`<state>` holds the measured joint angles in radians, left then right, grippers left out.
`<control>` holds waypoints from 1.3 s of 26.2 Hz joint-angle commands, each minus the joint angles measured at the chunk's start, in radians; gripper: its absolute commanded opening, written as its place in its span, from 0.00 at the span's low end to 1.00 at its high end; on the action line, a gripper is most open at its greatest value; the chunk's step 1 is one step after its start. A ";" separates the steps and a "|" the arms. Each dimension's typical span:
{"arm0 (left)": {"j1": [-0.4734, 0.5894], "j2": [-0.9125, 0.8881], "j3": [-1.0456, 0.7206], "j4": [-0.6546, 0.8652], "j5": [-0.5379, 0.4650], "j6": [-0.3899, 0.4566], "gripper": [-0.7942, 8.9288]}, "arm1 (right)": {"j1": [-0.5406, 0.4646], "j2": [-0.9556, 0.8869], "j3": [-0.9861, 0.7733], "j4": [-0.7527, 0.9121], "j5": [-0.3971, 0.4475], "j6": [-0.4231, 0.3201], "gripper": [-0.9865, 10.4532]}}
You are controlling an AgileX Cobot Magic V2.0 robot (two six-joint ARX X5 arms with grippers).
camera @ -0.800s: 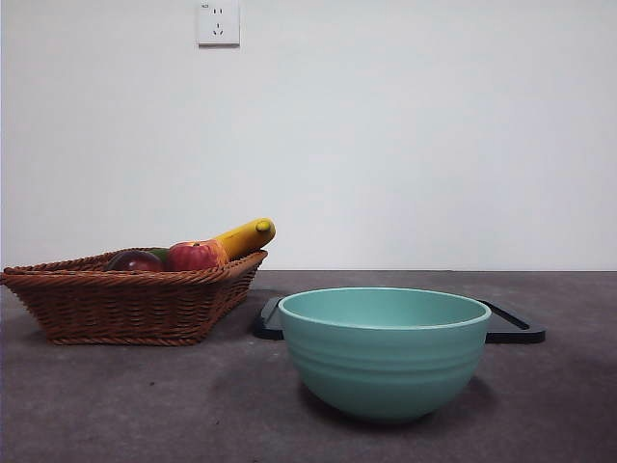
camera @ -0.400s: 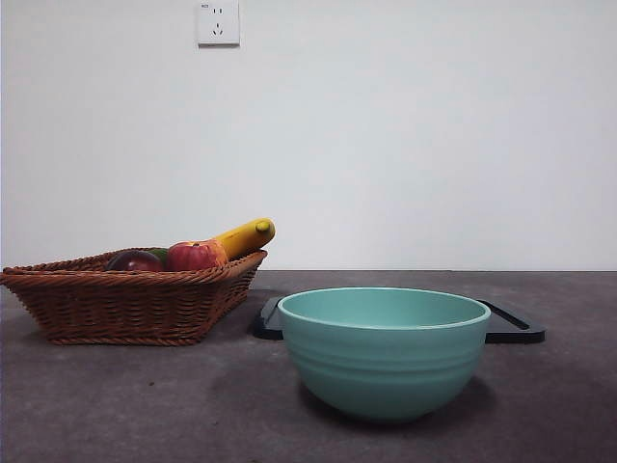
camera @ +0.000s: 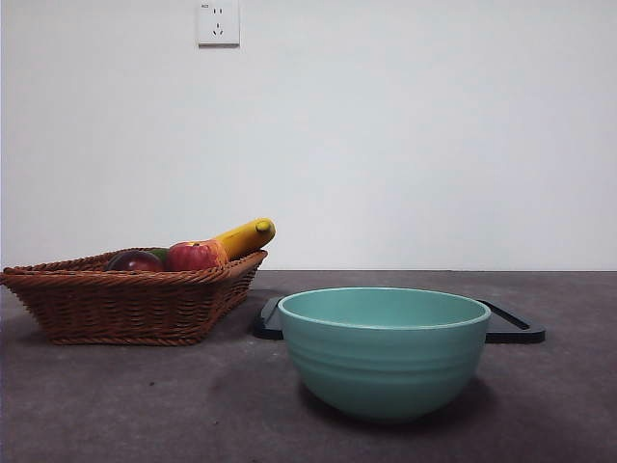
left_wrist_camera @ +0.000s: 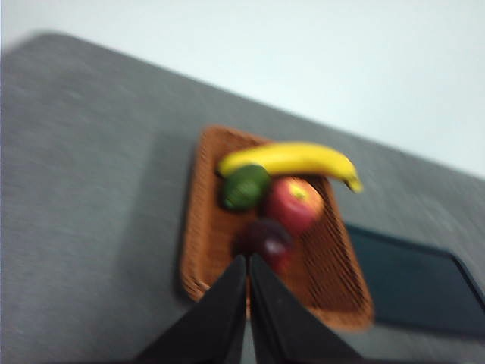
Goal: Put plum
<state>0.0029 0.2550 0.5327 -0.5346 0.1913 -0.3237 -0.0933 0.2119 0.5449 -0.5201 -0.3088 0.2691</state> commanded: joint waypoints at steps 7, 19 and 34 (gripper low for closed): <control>-0.014 0.270 0.238 -0.155 0.252 0.173 0.09 | 0.043 0.248 0.252 -0.189 -0.155 -0.091 0.09; -0.124 0.512 0.469 -0.431 0.376 0.371 0.09 | 0.216 0.533 0.497 -0.441 -0.256 -0.225 0.09; -0.168 0.550 0.504 -0.436 0.382 0.386 0.41 | 0.322 0.643 0.531 -0.519 -0.259 -0.288 0.30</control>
<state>-0.1619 0.7994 1.0126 -0.9840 0.5724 0.0647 0.2237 0.8471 1.0595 -1.0443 -0.5652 -0.0044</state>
